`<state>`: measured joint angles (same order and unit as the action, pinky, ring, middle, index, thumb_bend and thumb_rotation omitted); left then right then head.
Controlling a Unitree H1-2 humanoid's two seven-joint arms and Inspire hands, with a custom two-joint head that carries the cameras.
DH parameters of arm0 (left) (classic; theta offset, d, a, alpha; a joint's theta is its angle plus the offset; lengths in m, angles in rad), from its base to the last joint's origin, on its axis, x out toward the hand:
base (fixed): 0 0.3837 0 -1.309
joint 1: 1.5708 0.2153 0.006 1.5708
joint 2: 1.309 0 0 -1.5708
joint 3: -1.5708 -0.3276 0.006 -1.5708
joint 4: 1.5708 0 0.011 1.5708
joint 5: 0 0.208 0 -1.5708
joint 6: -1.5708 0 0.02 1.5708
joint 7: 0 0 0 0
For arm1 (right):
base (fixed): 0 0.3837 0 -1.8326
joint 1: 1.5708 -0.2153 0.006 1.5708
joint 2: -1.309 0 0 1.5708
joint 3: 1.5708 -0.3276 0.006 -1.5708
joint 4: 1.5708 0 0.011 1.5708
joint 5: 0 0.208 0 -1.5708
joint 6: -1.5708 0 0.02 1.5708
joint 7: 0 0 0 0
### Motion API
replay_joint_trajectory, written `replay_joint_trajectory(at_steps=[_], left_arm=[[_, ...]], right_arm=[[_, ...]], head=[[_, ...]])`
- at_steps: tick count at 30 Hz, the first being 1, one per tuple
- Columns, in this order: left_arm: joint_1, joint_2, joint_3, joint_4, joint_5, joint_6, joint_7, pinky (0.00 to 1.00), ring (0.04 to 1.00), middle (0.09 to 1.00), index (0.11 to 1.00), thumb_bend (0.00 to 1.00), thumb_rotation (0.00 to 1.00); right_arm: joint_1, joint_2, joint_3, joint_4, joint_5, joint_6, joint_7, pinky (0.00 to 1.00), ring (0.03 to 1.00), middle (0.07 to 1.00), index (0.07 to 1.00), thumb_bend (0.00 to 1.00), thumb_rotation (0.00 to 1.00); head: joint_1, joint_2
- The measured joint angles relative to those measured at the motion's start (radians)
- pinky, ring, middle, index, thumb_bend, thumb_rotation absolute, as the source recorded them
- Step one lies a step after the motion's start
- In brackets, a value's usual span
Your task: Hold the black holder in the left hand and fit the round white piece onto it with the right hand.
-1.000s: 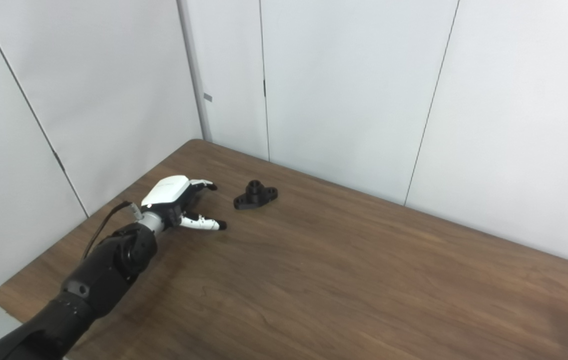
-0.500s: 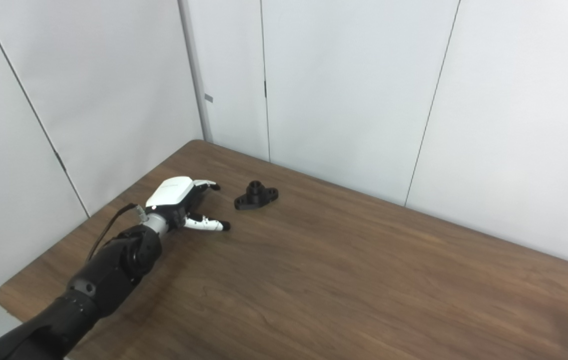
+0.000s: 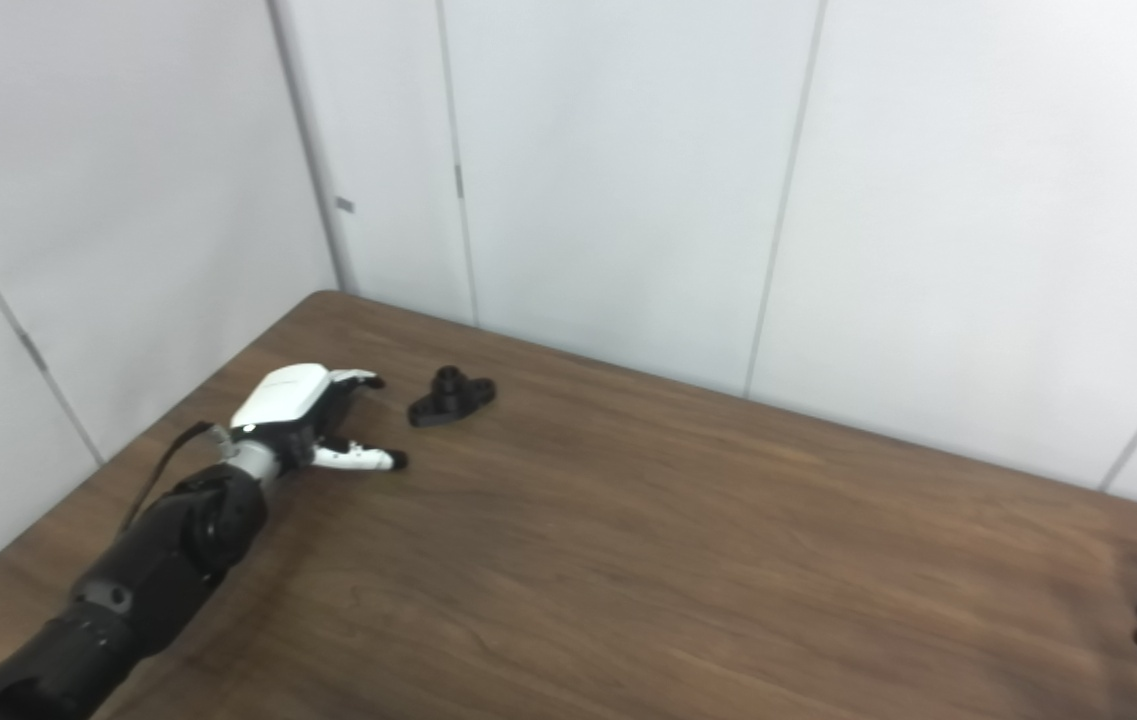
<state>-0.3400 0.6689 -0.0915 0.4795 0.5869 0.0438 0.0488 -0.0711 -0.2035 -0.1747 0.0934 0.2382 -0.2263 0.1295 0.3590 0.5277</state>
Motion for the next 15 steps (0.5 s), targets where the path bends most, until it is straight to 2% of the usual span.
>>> replay_joint_trajectory(at_steps=[3, 15], left_arm=[[-0.011, 0.001, -0.005, 0.008, -0.007, -0.003, -0.011, 0.84, 0.889, 0.886, 0.850, 0.87, 0.53], [-0.044, 0.001, -0.030, 0.034, -0.009, 0.014, -0.021, 0.86, 0.906, 0.897, 0.856, 0.86, 0.54]], right_arm=[[0.008, 0.009, 0.000, -0.017, -0.012, 0.019, -0.012, 0.80, 0.836, 0.874, 0.880, 0.43, 0.50], [0.010, 0.013, 0.000, -0.017, -0.014, 0.019, -0.011, 0.81, 0.838, 0.873, 0.882, 0.40, 0.50]], head=[[-0.009, -0.002], [-0.012, -0.006]])
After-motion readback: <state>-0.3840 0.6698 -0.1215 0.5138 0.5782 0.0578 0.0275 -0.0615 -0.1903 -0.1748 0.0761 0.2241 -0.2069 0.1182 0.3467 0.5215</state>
